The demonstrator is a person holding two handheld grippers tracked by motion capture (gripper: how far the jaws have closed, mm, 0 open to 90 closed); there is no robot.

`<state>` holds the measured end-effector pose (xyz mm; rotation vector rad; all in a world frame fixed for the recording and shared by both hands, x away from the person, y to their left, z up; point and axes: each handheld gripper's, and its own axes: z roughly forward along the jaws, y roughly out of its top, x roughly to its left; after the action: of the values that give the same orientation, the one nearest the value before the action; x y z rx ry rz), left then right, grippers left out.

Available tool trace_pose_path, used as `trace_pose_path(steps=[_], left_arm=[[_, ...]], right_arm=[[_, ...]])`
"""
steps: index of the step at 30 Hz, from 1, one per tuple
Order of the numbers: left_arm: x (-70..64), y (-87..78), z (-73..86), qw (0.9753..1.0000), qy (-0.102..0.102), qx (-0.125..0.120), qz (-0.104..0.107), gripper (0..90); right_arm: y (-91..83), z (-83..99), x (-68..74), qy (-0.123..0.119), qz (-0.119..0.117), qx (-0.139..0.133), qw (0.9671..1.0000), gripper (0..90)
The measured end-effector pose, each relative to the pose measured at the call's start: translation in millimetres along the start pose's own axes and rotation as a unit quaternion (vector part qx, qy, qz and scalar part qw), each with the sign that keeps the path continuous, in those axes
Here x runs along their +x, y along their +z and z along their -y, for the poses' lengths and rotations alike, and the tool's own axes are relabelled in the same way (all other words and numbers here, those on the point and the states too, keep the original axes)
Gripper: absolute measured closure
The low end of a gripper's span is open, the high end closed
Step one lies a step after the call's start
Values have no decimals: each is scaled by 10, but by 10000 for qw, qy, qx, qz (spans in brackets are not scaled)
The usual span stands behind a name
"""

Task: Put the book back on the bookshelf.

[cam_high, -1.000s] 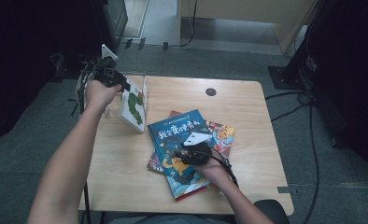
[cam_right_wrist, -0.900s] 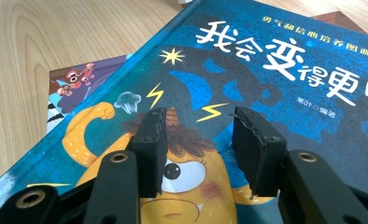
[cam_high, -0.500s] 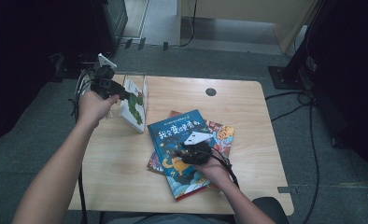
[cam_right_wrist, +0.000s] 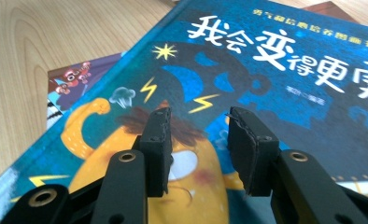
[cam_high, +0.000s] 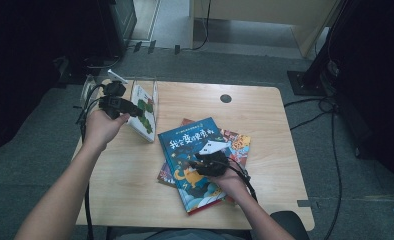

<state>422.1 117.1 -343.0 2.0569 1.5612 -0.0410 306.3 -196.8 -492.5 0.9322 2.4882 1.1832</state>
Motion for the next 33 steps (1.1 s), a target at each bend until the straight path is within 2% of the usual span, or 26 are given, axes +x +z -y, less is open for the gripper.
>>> trace_pose_path(steps=[4, 11, 19, 27, 30, 33], left_arm=[[-22, 21, 90, 9999, 69, -85, 63, 701], [-91, 136, 279, 9996, 206, 29, 181, 699], [-141, 211, 488, 9984, 431, 24, 371, 700], [-88, 339, 617, 9982, 440, 82, 390, 702], [-82, 410, 660, 9979, 429, 94, 480, 706], [-114, 470, 707, 9971, 523, 131, 538, 709]], right_arm=[[-24, 20, -21, -39, 46, -13, 10000, 644], [-77, 41, -16, -14, 42, -42, 10000, 667], [-189, 69, -37, 113, 84, -116, 9998, 747], [-244, 111, -54, 209, 126, -120, 9996, 765], [-286, 138, -59, 224, 181, -176, 9994, 769], [-329, 167, -65, 272, 209, -176, 9993, 774]])
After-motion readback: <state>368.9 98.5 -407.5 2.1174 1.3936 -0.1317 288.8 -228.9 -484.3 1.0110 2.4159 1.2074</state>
